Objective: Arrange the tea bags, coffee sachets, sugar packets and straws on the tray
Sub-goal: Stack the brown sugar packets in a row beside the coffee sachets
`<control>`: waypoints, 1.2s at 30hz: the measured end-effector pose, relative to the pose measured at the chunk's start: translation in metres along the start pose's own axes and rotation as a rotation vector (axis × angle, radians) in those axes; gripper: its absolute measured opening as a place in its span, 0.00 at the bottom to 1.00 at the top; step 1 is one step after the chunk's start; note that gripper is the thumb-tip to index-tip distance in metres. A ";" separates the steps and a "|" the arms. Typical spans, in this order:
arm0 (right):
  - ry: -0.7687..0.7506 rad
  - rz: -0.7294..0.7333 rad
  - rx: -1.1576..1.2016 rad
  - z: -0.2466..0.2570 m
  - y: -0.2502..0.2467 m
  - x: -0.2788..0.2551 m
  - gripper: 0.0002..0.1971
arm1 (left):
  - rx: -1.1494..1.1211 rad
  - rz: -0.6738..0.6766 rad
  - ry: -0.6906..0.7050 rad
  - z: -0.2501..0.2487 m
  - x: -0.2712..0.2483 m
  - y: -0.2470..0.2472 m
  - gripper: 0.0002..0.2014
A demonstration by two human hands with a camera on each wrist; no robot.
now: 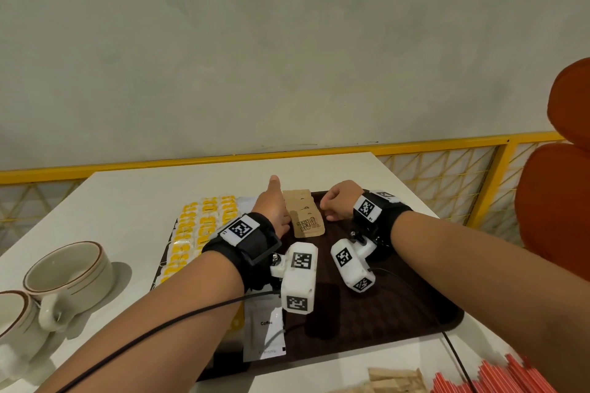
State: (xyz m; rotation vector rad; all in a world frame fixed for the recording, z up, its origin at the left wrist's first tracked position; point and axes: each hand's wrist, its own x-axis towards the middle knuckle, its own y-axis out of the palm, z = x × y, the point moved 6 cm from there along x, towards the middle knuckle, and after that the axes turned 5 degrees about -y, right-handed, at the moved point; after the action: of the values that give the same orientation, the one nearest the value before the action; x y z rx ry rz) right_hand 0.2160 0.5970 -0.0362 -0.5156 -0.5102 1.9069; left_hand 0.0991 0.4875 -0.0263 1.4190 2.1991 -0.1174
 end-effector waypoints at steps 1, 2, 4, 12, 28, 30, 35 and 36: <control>0.021 -0.003 0.035 -0.001 0.001 0.001 0.13 | 0.005 0.005 0.007 -0.001 0.001 0.001 0.34; 0.032 0.005 0.062 -0.001 0.002 0.001 0.14 | 0.017 0.003 0.012 -0.001 0.003 0.001 0.34; 0.031 0.040 0.087 0.000 0.006 0.003 0.13 | 0.042 -0.024 0.019 -0.003 0.005 0.003 0.35; 0.006 0.066 0.057 -0.001 0.011 0.008 0.11 | 0.084 -0.096 0.064 -0.008 0.017 0.003 0.34; 0.085 0.042 0.102 0.003 0.006 0.002 0.13 | 0.096 -0.039 0.020 0.005 0.010 -0.004 0.33; 0.099 0.057 0.093 0.003 0.006 0.003 0.11 | 0.089 -0.054 0.001 0.006 0.005 -0.006 0.34; 0.102 0.250 -0.027 0.000 0.010 -0.010 0.08 | 0.091 -0.026 -0.019 0.009 -0.004 -0.005 0.32; 0.093 0.261 -0.034 0.000 0.011 -0.012 0.07 | 0.097 -0.015 -0.019 0.011 -0.006 -0.003 0.32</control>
State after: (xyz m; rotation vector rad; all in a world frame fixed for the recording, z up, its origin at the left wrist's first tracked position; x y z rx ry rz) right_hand 0.2121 0.5818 -0.0413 -0.7191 -0.4316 2.1124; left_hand 0.1025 0.4780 -0.0333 1.4470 2.2159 -0.2451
